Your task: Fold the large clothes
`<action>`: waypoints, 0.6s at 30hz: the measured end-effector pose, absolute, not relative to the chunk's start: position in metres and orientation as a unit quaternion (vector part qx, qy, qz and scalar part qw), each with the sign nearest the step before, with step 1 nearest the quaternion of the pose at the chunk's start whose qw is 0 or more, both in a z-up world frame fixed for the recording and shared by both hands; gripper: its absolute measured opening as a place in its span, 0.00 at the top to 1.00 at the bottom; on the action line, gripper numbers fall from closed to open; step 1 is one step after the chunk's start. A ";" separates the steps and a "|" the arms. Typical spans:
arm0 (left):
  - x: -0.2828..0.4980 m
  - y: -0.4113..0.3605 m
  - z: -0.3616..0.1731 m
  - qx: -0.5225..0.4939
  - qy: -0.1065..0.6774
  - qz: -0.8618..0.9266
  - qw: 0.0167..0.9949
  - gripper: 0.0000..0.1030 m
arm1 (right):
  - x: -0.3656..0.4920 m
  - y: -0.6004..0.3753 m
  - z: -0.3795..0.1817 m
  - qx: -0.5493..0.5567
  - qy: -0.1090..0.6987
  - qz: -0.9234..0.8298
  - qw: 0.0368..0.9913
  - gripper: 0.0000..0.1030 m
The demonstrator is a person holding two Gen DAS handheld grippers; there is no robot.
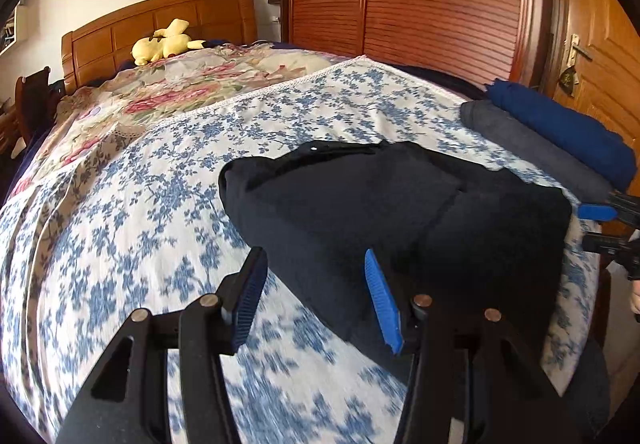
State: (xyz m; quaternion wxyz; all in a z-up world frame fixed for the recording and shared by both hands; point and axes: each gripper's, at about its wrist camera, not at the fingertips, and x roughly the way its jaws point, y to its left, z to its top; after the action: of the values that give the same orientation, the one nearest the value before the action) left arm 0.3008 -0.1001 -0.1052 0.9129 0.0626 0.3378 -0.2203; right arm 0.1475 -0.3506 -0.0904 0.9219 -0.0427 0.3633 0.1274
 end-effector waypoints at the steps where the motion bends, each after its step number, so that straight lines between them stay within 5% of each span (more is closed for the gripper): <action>1: 0.306 -0.101 -0.107 0.065 0.340 -0.217 0.913 0.52 | 0.148 -0.353 -0.091 -0.037 0.362 0.128 0.923 0.42; 18: 0.409 -0.092 -0.133 0.038 0.376 -0.186 0.907 0.52 | 0.194 -0.366 -0.135 0.046 0.409 0.147 0.899 0.23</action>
State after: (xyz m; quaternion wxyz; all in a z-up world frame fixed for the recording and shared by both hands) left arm 0.4086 -0.0916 -0.1332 0.9071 0.0383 0.3758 -0.1857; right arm 0.1940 -0.3661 -0.1349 0.8993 0.0458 0.4094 0.1466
